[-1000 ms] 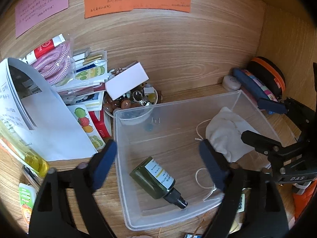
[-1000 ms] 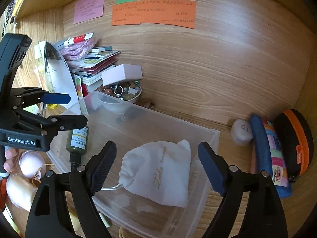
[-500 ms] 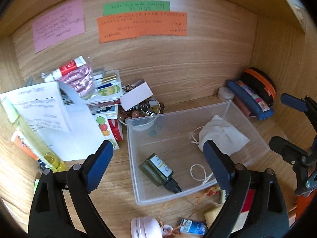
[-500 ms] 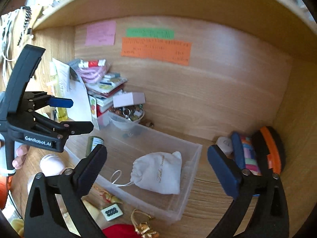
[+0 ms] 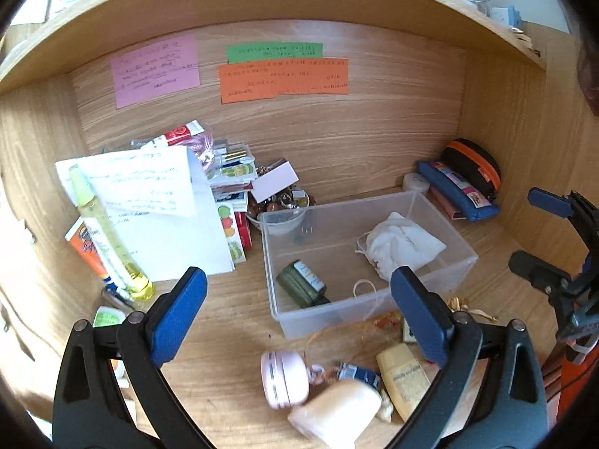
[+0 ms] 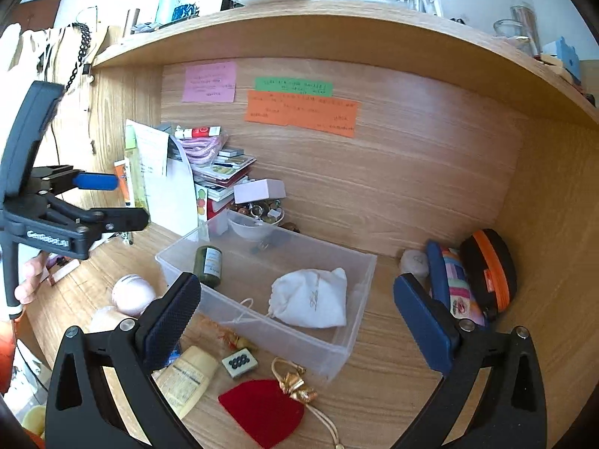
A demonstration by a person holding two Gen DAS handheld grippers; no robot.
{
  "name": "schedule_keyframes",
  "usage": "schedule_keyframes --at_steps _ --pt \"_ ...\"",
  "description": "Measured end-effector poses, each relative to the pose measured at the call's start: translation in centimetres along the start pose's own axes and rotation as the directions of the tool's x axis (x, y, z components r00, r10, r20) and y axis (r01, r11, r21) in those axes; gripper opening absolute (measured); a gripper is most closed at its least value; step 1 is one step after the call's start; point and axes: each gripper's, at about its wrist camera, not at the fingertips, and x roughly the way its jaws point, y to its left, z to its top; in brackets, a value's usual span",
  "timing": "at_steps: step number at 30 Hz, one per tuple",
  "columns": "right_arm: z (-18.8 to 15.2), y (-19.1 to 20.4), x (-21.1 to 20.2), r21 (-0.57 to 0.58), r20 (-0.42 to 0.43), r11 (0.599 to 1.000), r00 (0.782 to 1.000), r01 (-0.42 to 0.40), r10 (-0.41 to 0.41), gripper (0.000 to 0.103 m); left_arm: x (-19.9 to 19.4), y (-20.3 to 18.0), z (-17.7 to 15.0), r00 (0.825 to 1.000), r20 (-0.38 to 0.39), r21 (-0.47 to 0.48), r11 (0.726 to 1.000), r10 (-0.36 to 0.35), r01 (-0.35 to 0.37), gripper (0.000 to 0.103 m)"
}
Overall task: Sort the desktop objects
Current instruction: 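Grasp the white cylindrical container with the left gripper while the right grasps the red pouch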
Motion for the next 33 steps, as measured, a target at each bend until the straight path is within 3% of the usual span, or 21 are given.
schedule_keyframes --at_steps 8,22,26,33 --pt "-2.0 0.2 -1.1 0.020 -0.019 1.000 1.000 -0.007 0.008 0.103 -1.2 -0.6 -4.2 0.999 -0.046 -0.006 1.000 0.005 -0.005 0.101" --pt "-7.2 -0.6 0.1 0.097 -0.155 0.995 0.988 0.001 0.014 0.103 0.9 -1.5 -10.3 0.984 -0.175 -0.034 0.999 -0.014 0.008 0.101" --pt "-9.2 -0.3 1.0 0.088 -0.205 0.995 0.978 0.054 -0.035 0.103 2.2 -1.3 -11.8 0.971 -0.232 -0.081 0.996 -0.052 0.034 0.101" --pt "-11.5 -0.8 2.3 0.162 -0.263 0.986 0.965 0.030 0.013 0.103 4.4 -0.8 -13.4 0.942 -0.304 -0.208 0.975 -0.142 0.079 0.101"
